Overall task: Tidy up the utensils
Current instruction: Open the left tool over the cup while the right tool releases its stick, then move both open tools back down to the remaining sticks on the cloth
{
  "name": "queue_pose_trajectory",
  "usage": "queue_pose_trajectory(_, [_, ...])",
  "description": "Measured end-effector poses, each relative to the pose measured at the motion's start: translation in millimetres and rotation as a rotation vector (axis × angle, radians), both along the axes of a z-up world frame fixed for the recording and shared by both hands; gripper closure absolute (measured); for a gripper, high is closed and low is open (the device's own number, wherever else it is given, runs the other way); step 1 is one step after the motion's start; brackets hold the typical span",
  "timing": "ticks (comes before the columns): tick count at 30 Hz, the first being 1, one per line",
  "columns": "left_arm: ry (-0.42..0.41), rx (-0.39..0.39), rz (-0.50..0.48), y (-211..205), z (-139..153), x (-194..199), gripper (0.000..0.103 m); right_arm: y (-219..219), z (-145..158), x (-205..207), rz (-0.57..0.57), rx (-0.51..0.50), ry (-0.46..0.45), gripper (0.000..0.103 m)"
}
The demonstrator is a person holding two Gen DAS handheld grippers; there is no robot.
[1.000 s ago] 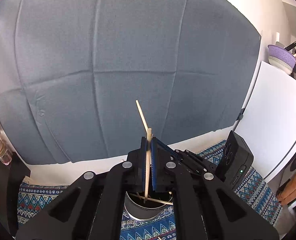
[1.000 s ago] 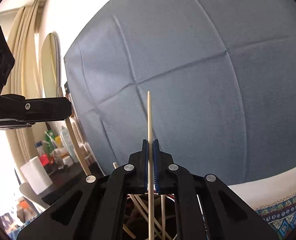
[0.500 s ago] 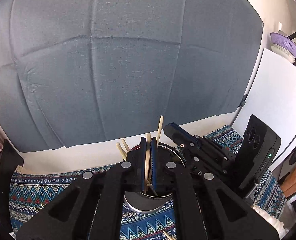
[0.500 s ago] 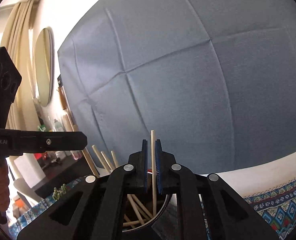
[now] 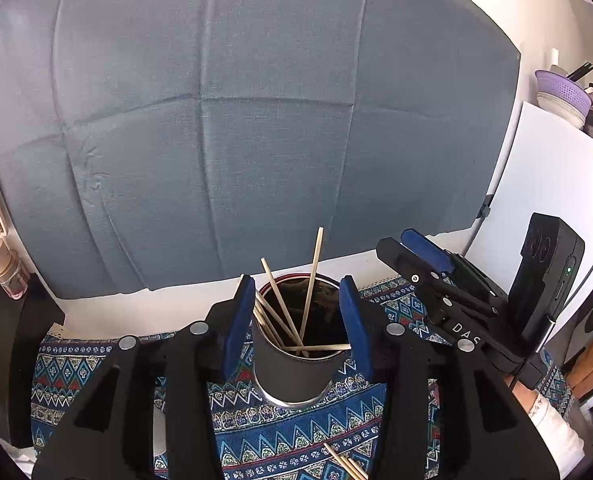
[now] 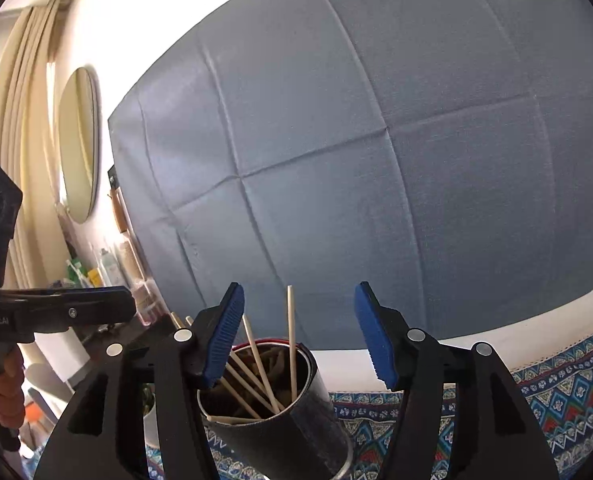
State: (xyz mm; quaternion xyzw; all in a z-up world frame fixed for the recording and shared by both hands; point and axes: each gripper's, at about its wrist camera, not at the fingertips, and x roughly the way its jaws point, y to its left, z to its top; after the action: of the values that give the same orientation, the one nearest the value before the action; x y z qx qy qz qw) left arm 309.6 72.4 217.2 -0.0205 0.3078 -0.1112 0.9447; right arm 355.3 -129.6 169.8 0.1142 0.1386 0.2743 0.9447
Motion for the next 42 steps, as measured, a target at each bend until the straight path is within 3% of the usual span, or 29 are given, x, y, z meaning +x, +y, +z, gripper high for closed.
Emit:
queue_pose_trajectory(3, [-0.030, 0.039, 0.014, -4, 3, -13, 0.038, -2, 5, -10, -0.002, -0.014, -0.006, 0.040])
queue_pose_trajectory(6, [-0.046, 0.065, 0.020, -4, 4, -26, 0.031, -3, 7, -22, -0.011, -0.044, -0.006, 0.027])
queue_pose_trajectory(10, [-0.043, 0.079, 0.032, -3, 1, -43, 0.024, -4, 10, -40, -0.024, -0.085, -0.021, 0.021])
queue_pose_trajectory(13, [-0.042, 0.072, 0.067, 0, -7, -56, 0.013, -4, 10, -56, -0.025, -0.110, -0.029, 0.018])
queue_pose_trajectory(22, [0.039, 0.046, 0.109, 10, -48, -89, 0.006, -4, -1, -99, -0.033, -0.162, -0.015, 0.015])
queue_pose_trajectory(36, [0.195, -0.014, 0.142, 22, -122, -124, 0.006, -10, -42, -128, -0.038, -0.224, 0.109, 0.013])
queue_pose_trajectory(42, [0.242, -0.003, 0.141, 17, -147, -135, 0.006, -11, -62, -130, -0.052, -0.268, 0.181, 0.013])
